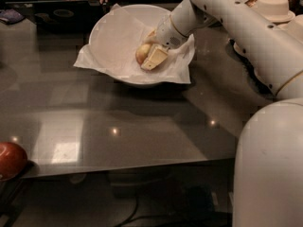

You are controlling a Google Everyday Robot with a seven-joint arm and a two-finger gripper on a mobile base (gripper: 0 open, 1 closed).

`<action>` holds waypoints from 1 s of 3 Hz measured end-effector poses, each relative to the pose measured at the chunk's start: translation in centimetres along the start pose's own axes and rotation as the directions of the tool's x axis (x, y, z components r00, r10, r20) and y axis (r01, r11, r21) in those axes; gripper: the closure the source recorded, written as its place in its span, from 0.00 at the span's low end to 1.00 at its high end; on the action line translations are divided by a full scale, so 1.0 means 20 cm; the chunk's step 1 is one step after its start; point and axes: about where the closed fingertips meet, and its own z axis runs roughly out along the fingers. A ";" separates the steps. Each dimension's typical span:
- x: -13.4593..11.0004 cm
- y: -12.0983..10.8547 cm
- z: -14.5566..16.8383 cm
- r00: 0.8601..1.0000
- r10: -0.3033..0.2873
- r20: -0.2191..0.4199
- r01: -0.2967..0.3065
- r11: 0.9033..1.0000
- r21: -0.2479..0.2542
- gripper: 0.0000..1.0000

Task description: Pick apple from white bowl

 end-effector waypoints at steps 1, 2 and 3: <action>0.00 0.00 0.00 1.000 0.000 0.000 0.000 1.000 0.000 1.00; 0.00 0.02 -0.01 1.000 0.007 0.015 -0.006 1.000 -0.010 1.00; -0.07 0.02 -0.11 0.996 -0.004 0.093 0.003 1.000 0.004 1.00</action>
Offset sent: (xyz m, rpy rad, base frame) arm -0.0092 -0.0079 0.0036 0.0304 0.0191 0.0035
